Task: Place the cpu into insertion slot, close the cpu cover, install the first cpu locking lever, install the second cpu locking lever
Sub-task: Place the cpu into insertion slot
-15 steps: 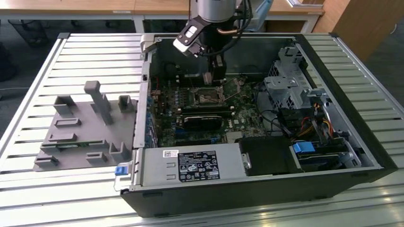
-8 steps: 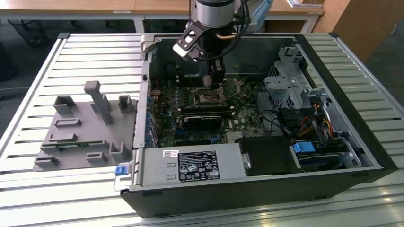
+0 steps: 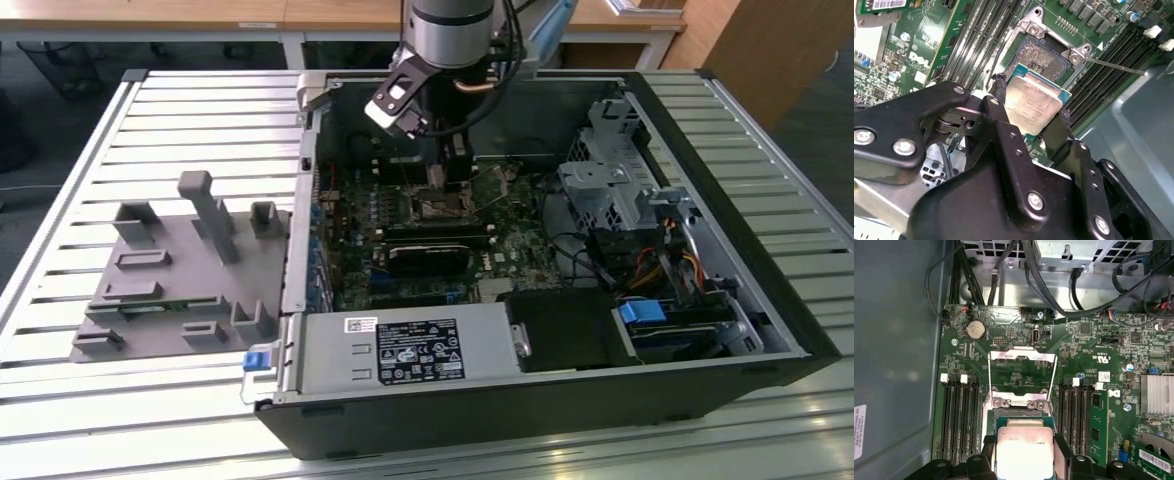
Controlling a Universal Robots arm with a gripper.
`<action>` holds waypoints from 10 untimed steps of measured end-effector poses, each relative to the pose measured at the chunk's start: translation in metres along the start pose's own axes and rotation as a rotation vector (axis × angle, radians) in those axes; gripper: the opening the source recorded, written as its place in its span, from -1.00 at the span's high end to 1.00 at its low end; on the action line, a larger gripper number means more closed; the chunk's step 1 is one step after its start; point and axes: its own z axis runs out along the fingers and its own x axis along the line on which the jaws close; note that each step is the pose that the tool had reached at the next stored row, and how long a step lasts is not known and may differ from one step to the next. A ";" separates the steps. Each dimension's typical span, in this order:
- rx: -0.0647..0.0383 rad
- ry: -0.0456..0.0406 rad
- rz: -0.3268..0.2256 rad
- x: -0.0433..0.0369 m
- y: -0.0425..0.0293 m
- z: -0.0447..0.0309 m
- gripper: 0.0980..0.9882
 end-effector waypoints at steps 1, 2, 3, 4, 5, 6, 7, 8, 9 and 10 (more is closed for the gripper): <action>0.000 0.0000 0.000 0.0000 -0.0002 0.0010 0.00; 0.000 0.0000 0.000 0.0000 -0.0003 0.0019 0.00; 0.000 -0.0001 0.000 0.0000 -0.0006 0.0028 0.00; 0.000 -0.0001 0.000 0.0000 -0.0010 0.0037 0.00; 0.000 -0.0001 0.000 0.0000 -0.0013 0.0046 0.00; 0.000 0.0000 0.000 0.0000 -0.0015 0.0053 0.00; 0.000 -0.0001 0.000 0.0001 -0.0017 0.0058 0.00; 0.000 -0.0003 0.000 0.0000 -0.0018 0.0062 0.00; 0.000 -0.0004 0.000 0.0000 -0.0018 0.0066 0.00; 0.000 -0.0005 0.000 0.0000 -0.0019 0.0069 0.00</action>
